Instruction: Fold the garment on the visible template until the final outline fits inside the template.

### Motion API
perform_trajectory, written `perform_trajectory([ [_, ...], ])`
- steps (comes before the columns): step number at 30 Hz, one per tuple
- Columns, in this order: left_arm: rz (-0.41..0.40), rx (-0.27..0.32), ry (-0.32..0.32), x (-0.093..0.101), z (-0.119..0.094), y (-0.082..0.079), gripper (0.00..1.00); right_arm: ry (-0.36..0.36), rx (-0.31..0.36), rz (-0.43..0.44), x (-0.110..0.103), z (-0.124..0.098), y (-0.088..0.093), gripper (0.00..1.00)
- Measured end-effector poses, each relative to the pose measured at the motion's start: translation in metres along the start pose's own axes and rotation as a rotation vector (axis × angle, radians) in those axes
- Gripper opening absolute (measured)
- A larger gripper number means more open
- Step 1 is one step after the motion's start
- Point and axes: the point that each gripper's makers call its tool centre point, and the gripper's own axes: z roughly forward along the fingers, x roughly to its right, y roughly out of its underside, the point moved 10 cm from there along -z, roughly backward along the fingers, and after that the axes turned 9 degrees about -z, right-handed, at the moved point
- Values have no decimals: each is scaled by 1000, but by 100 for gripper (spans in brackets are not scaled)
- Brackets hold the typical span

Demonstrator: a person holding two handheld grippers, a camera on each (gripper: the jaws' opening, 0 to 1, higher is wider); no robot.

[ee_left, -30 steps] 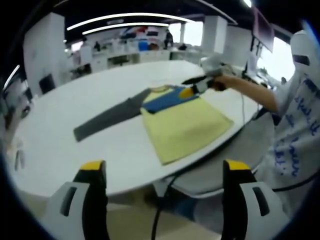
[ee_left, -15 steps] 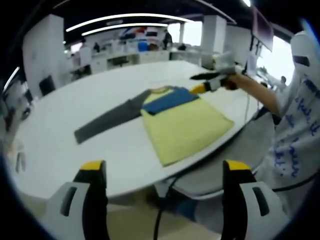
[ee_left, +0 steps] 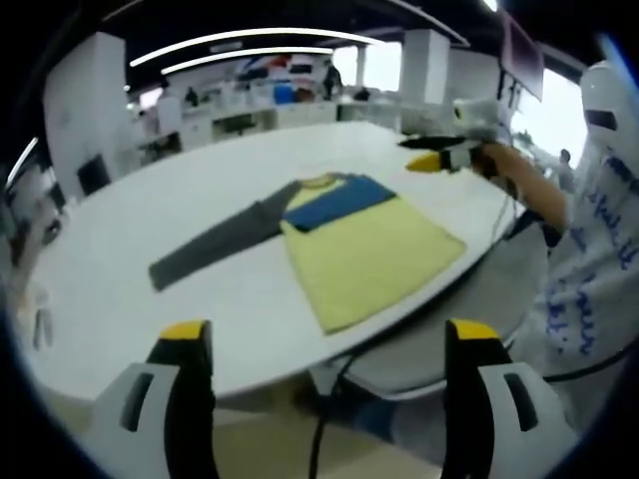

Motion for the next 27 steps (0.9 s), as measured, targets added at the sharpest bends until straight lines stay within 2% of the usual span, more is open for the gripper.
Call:
perform_trajectory([
  [2, 4, -3, 6, 1, 0, 0, 93, -14, 6, 35, -2, -3, 2, 100],
  [16, -12, -3, -15, 2, -4, 4, 94, 10, 5, 45, -23, -35, 5, 100],
  [18, -9, -4, -16, 3, -4, 4, 94, 11, -14, 45, -24, -40, 7, 100],
  [27, -1, 10, -19, 7, -5, 4, 96, 31, -23, 44, -28, -60, 10, 100],
])
